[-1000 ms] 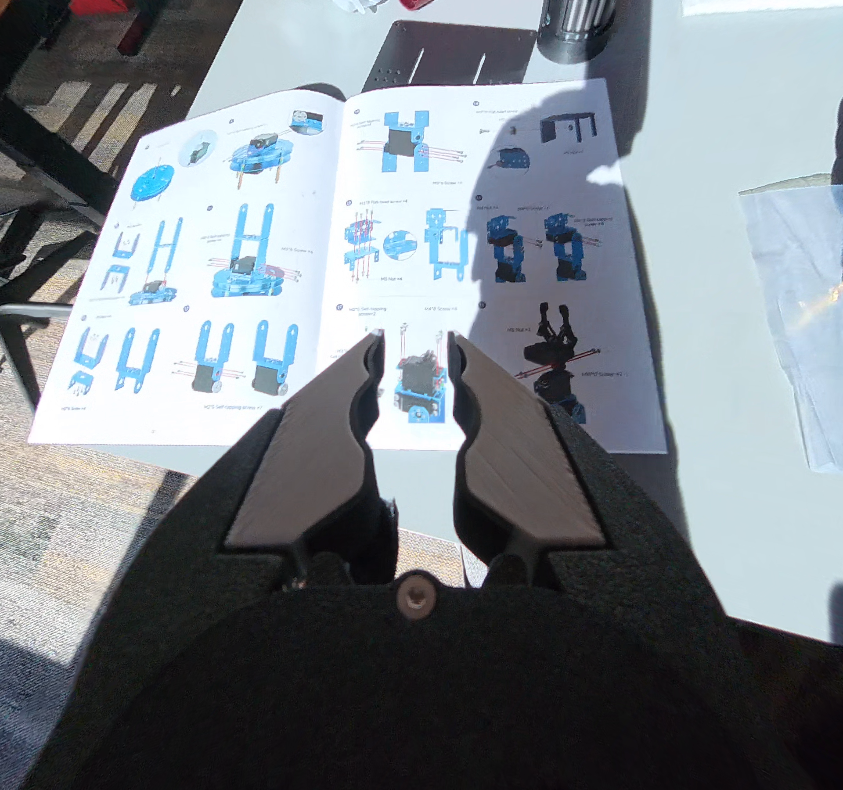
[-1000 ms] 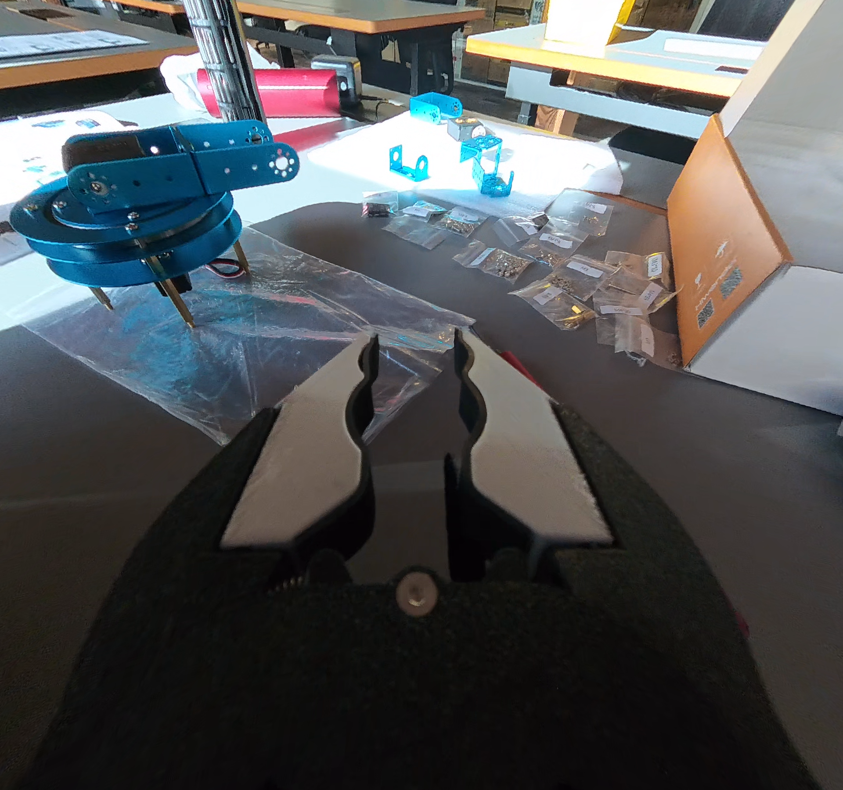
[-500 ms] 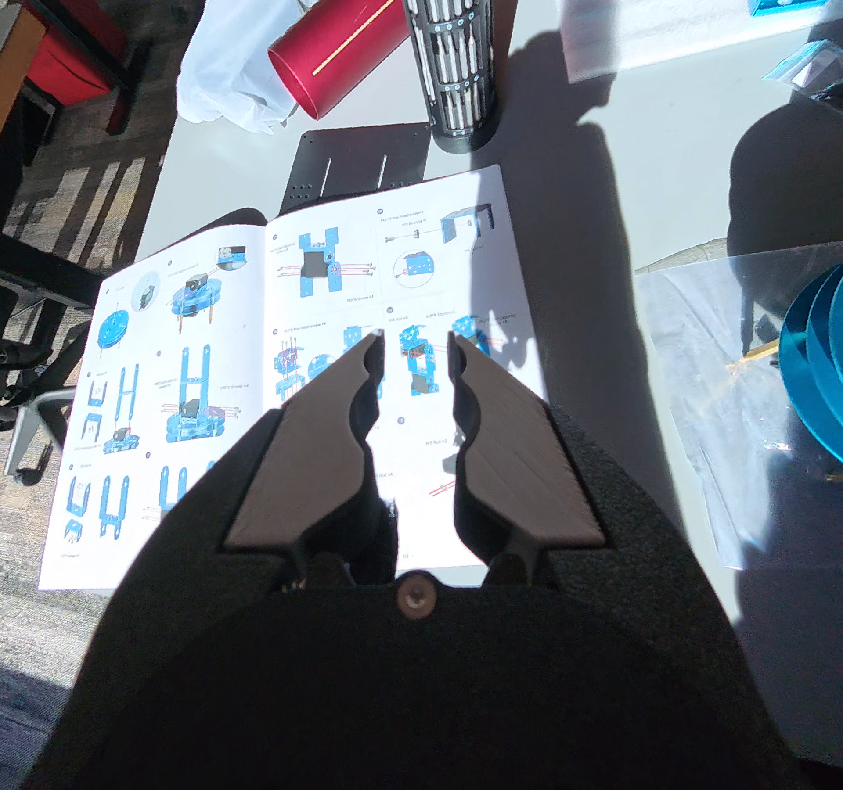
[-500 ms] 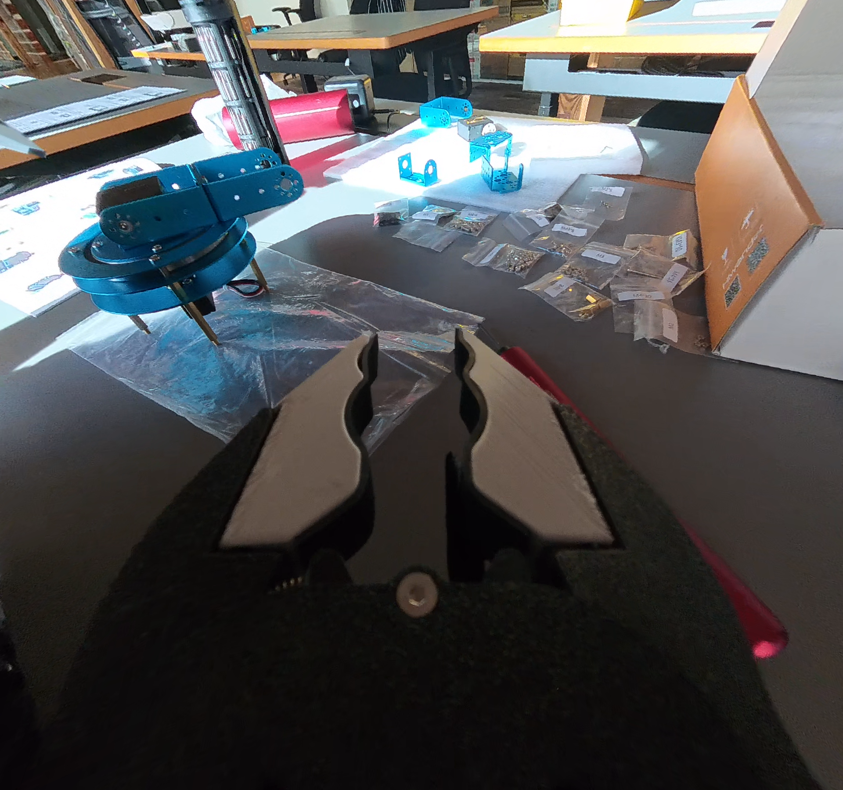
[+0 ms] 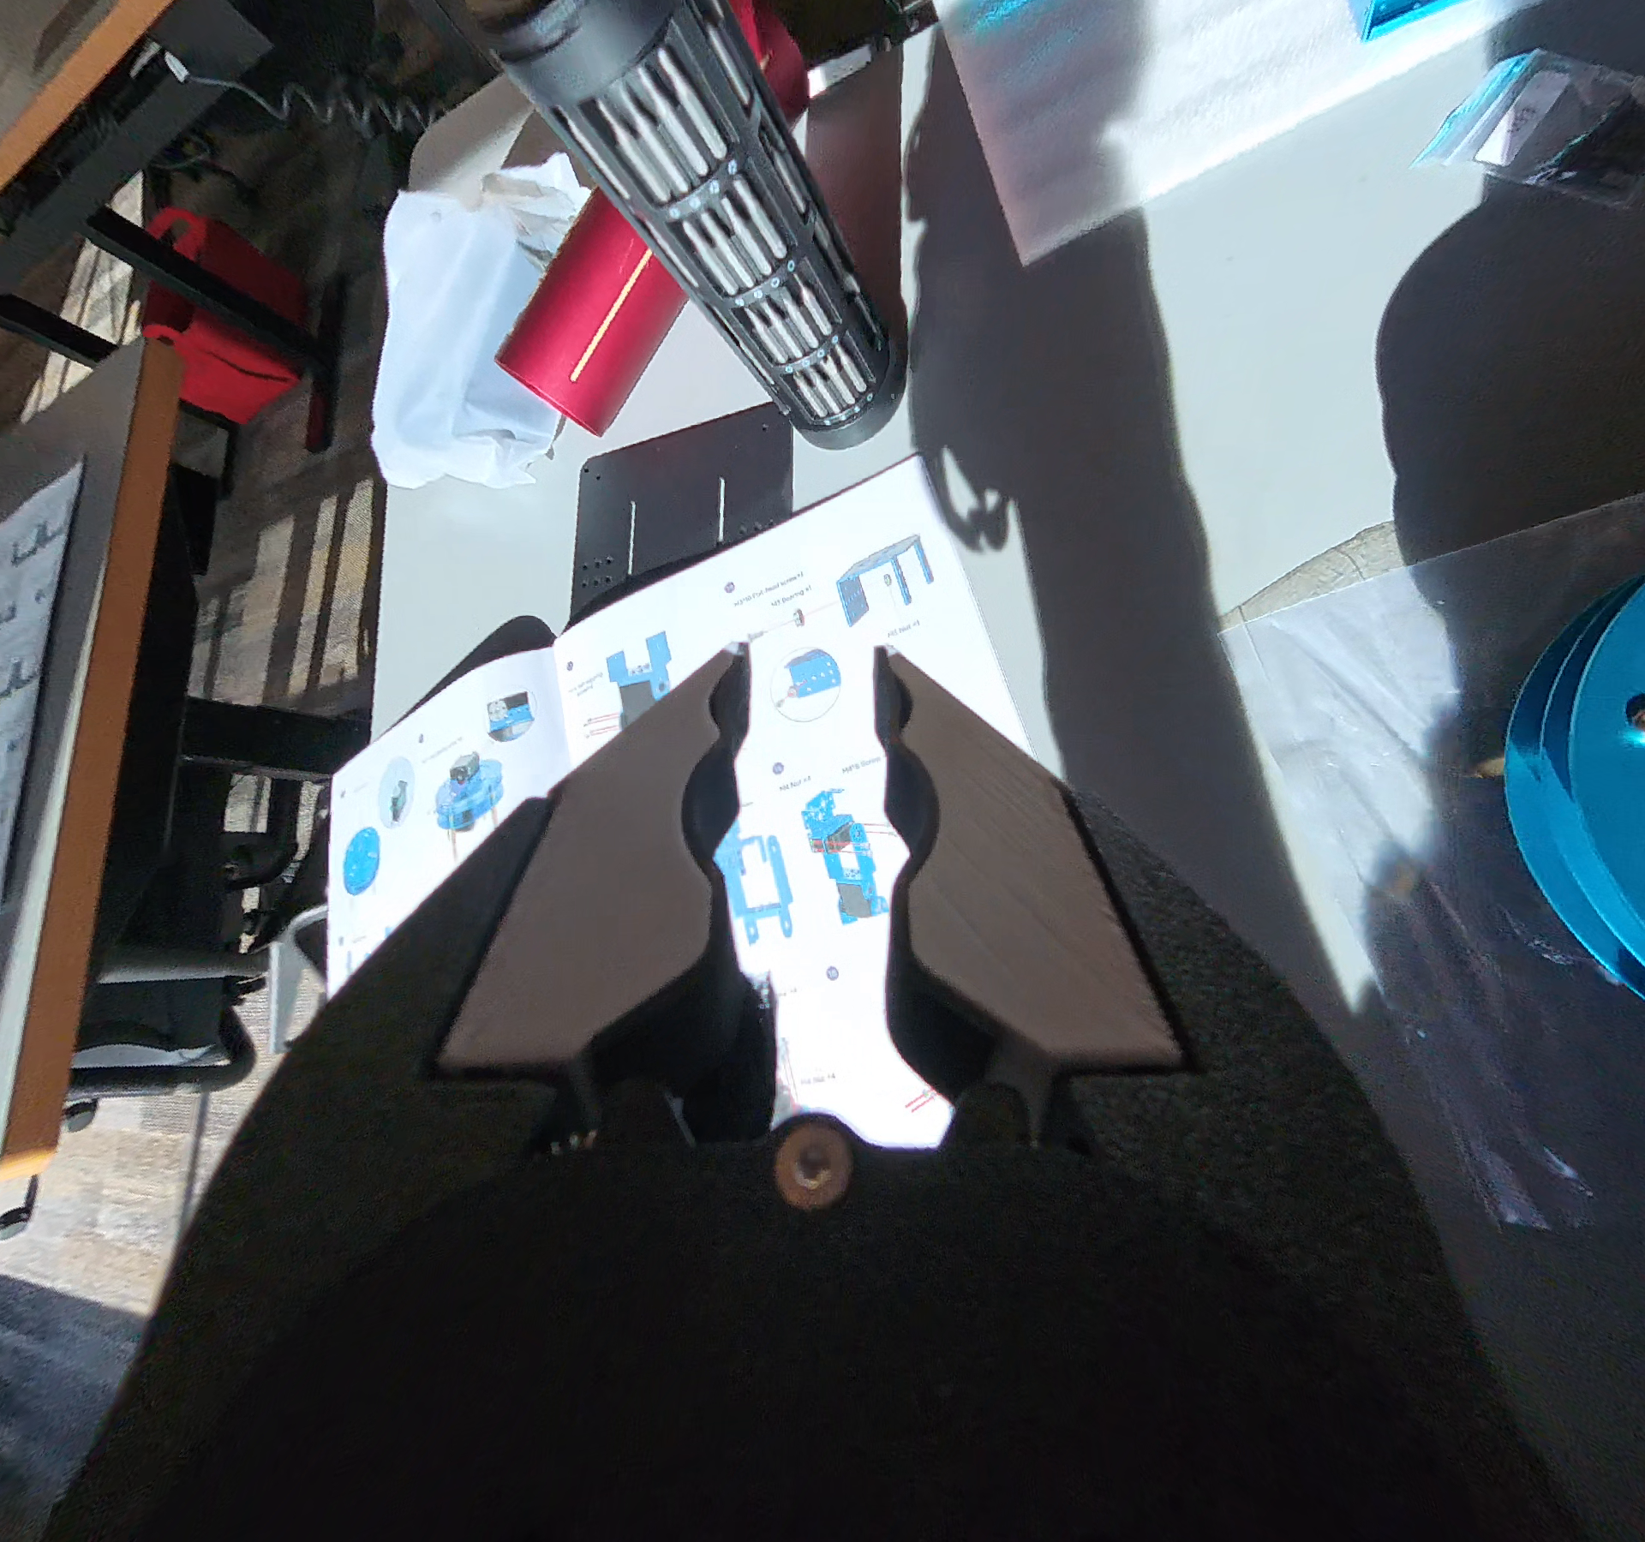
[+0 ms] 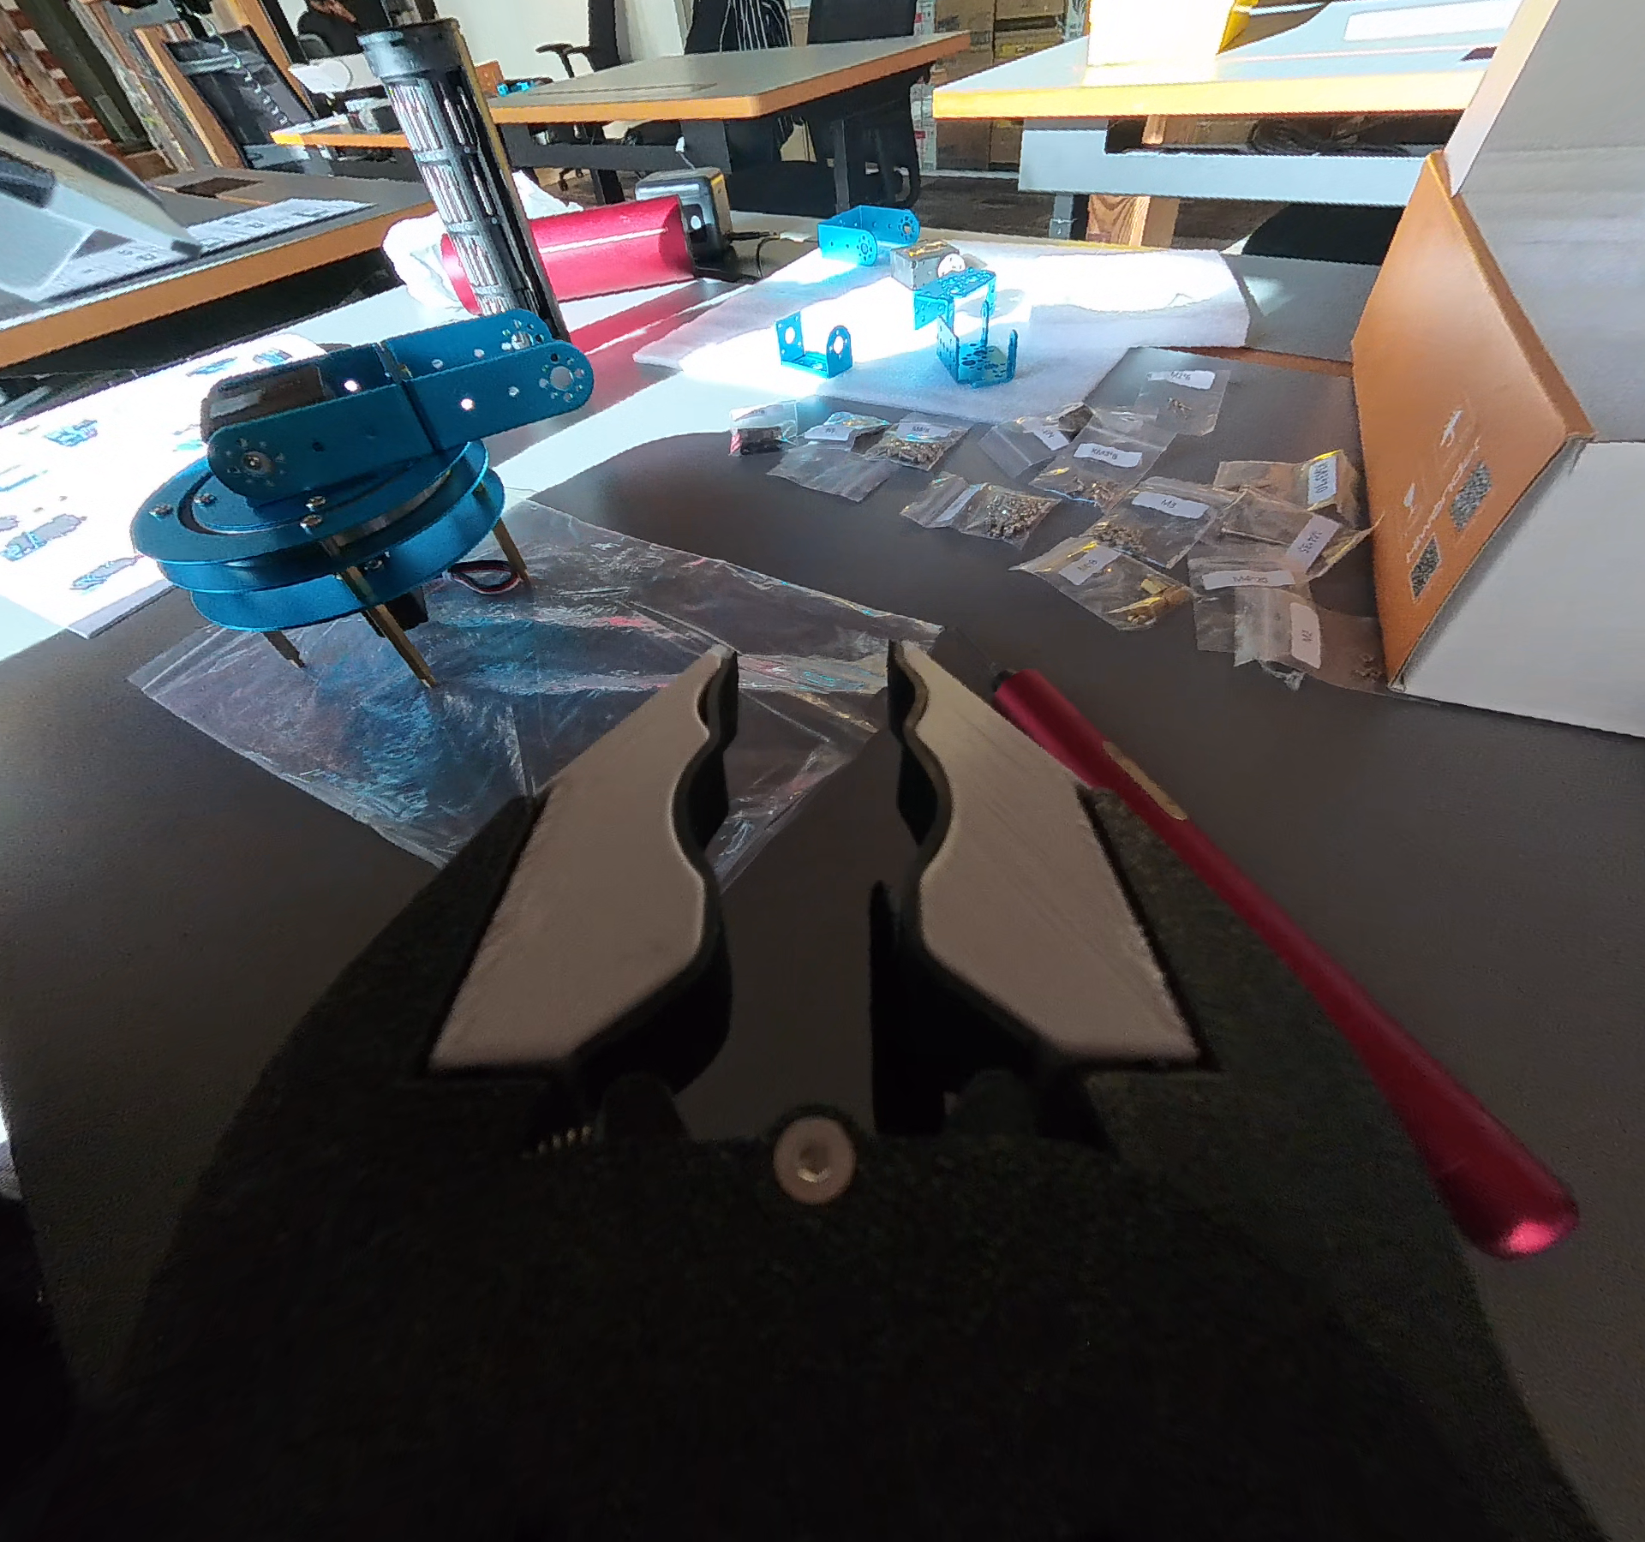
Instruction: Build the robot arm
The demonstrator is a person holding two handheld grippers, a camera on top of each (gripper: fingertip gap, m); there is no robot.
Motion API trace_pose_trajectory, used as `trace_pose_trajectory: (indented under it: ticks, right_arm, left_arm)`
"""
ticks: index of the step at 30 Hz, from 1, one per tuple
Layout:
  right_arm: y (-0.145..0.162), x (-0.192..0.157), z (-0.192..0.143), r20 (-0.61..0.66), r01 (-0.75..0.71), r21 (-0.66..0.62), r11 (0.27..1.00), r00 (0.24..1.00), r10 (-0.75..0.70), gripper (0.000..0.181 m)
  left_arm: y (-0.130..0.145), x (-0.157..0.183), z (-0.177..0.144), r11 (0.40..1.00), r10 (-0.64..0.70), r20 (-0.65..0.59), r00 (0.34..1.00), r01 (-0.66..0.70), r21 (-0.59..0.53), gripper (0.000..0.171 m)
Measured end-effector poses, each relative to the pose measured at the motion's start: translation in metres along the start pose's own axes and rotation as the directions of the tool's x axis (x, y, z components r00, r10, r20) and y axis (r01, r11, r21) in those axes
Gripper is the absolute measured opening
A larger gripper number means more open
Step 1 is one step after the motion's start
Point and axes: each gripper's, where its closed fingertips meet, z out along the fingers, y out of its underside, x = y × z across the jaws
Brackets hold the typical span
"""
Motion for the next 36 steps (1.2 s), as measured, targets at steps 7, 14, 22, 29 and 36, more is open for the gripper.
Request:
trace_pose_trajectory:
  ticks: [7, 14, 22, 29, 36]
  right_arm:
    - [-0.010, 0.041, 0.002, -0.113, 0.022, -0.091, 0.996, 0.993, -0.033, 0.032]
    - [0.002, 0.131, 0.040, -0.137, -0.021, -0.424, 0.906, 0.990, -0.041, 0.052]
    - [0.045, 0.147, 0.072, -0.249, -0.094, -0.584, 0.806, 0.966, -0.068, 0.048]
    - [0.045, 0.146, 0.076, -0.254, -0.105, -0.569, 0.815, 0.966, -0.053, 0.000]
    - [0.038, 0.115, 0.080, -0.193, -0.079, -0.546, 0.834, 0.981, -0.034, 0.000]
  left_arm:
    - [-0.009, 0.008, -0.002, 0.999, -0.012, -0.036, 0.999, 0.014, 0.040, 0.027]
    - [0.010, 0.004, -0.005, 0.996, -0.060, -0.038, 0.997, 0.063, 0.070, 0.027]
    - [0.046, -0.016, -0.007, 0.986, -0.152, -0.027, 0.988, 0.154, 0.066, 0.027]
    - [0.063, -0.027, -0.005, 0.984, -0.169, -0.024, 0.985, 0.170, 0.059, 0.027]
    - [0.073, -0.039, -0.015, 0.980, -0.187, -0.005, 0.982, 0.186, 0.068, 0.027]
